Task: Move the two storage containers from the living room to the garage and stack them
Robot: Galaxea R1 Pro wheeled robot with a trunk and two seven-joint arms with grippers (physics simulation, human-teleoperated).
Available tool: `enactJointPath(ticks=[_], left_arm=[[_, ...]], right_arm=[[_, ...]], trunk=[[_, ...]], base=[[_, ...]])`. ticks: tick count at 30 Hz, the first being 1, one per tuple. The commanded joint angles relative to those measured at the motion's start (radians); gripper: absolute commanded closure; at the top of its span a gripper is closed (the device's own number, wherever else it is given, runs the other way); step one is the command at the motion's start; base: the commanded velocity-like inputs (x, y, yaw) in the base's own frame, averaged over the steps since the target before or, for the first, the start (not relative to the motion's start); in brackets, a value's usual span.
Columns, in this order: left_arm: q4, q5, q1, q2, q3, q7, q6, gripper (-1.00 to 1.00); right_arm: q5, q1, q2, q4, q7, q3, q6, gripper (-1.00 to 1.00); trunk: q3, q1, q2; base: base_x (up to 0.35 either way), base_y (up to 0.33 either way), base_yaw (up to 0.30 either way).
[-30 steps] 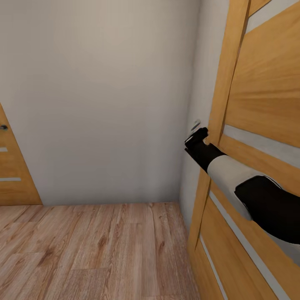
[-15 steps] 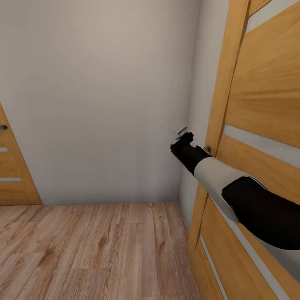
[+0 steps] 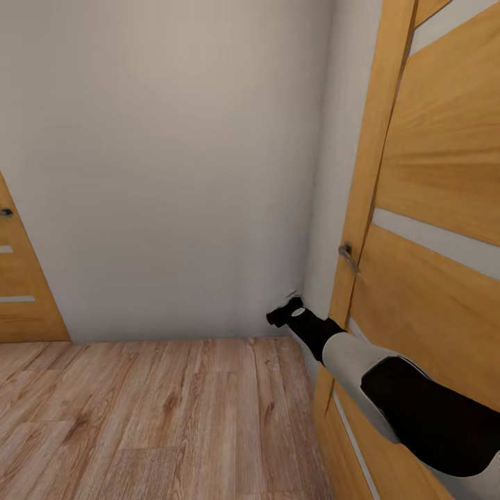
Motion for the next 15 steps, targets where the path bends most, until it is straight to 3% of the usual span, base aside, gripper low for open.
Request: enactJointPath(ticks=[1,6,15], left_arm=[[-0.001,0.005,0.0,0.0,0.0,0.0,-0.002,-1.0],[-0.001,0.005,0.0,0.0,0.0,0.001,-0.002,-1.0],[-0.001,0.005,0.0,0.001,0.001,0.001,-0.002,-1.0]], right_arm=[[-0.023,0.003,0.0,0.003,0.043,0.004,-0.007,-1.0],[-0.13,0.009,0.0,0.06,0.166,0.004,-0.06,-1.0],[-0.161,0.01,0.0,0.089,0.197,0.004,-0.075,-1.0]], trunk=[[-0.001,0.0,0.0],[-0.001,0.0,0.0],[-0.001,0.0,0.0]], base=[[0.0,0.0,0.0],[0.0,0.0,0.0],[0.0,0.0,0.0]])
